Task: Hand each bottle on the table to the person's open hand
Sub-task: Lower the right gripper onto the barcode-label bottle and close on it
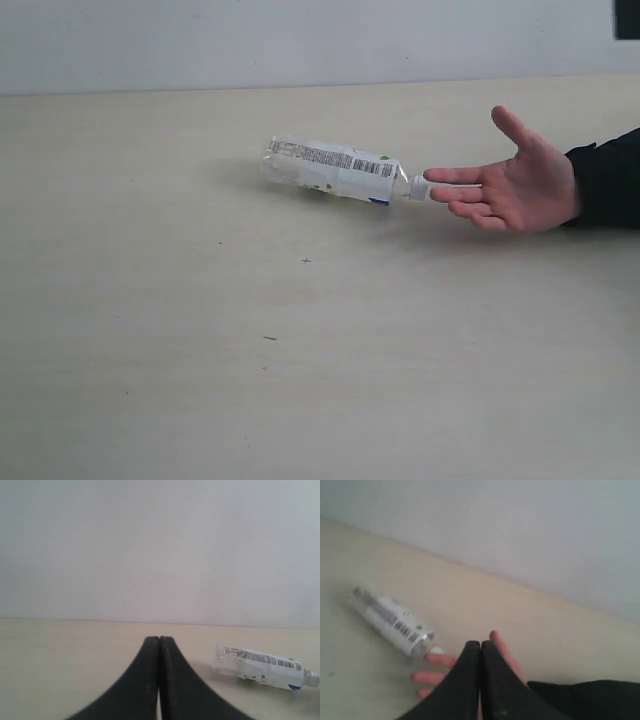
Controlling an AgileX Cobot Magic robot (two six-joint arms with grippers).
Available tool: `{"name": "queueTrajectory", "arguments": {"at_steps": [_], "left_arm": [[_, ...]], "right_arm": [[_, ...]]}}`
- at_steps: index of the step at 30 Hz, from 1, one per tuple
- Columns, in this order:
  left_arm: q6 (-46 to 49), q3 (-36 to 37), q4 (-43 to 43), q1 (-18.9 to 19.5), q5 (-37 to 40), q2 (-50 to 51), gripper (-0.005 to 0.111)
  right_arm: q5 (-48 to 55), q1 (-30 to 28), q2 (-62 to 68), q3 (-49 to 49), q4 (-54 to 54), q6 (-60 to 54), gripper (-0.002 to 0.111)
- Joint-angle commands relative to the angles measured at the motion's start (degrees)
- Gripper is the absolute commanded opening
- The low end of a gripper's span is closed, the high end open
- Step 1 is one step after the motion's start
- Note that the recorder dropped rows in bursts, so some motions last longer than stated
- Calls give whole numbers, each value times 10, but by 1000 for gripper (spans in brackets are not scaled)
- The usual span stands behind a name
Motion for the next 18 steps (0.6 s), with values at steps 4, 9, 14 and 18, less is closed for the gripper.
{"name": "queueTrajectory", "arguments": {"at_steps": [4,9,14,18], "left_arm": [[-1,2,-2,2,-1,-3,0],[-1,2,-2,2,-1,-3,0],[-1,2,-2,2,-1,-3,0],[-1,2,-2,2,-1,-3,0]], "right_arm": [[131,0,258,-139,301,-315,12],[190,21,435,-283,276,-315,40],[193,88,549,-397,141,-345,59],[155,121,603,-433,100,-352,68]]}}
